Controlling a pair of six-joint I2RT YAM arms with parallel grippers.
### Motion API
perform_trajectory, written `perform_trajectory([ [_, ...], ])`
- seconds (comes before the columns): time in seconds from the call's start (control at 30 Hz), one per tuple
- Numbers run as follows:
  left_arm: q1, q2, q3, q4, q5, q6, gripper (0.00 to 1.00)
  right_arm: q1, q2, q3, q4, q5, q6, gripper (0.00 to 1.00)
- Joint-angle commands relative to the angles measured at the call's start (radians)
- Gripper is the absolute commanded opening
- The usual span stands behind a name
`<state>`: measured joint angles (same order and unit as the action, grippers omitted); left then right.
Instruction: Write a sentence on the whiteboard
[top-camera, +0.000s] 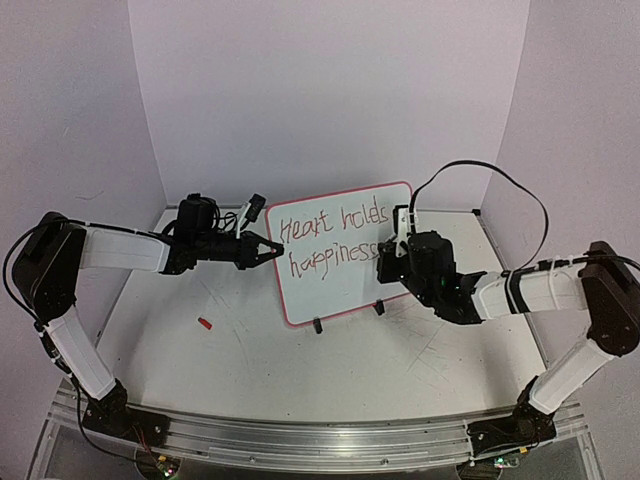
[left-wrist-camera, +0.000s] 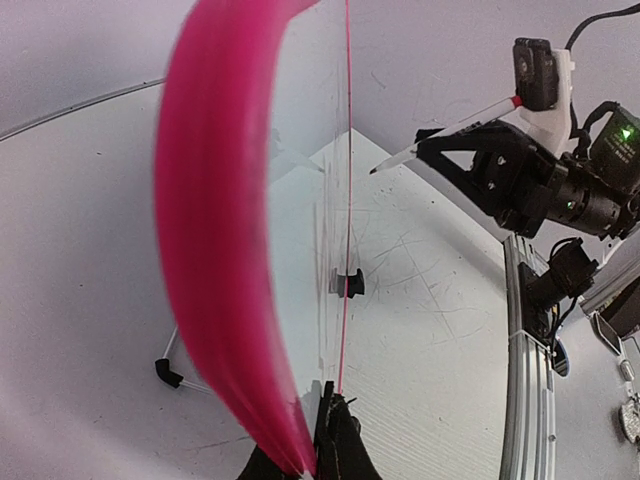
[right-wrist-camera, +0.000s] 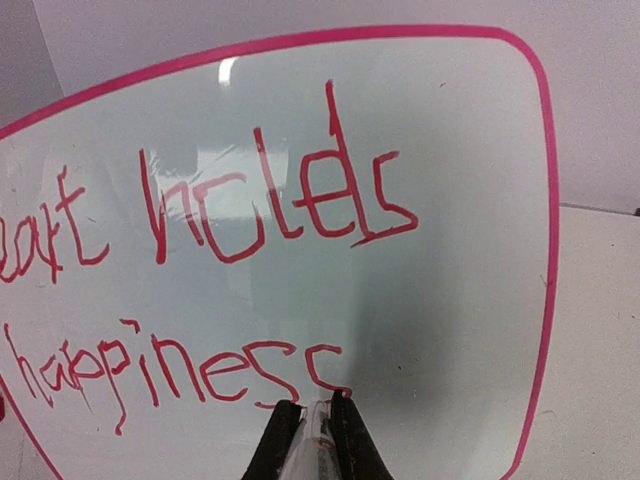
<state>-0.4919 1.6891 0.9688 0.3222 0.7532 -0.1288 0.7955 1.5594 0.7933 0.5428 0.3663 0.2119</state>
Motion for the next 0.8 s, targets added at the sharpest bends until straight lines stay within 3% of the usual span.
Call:
perform_trajectory([
  [0.0,0.010,0.011,0.020,-0.041,-0.165,0.127,0.00,-0.037,-0.088,-0.027,0.014,0.020,0.000,0.00],
  [0.77,0.010,0.011,0.022,-0.045,-0.162,0.153,0.00,-0.076,0.031,0.012,0.054,-0.037,-0.002,0.00],
])
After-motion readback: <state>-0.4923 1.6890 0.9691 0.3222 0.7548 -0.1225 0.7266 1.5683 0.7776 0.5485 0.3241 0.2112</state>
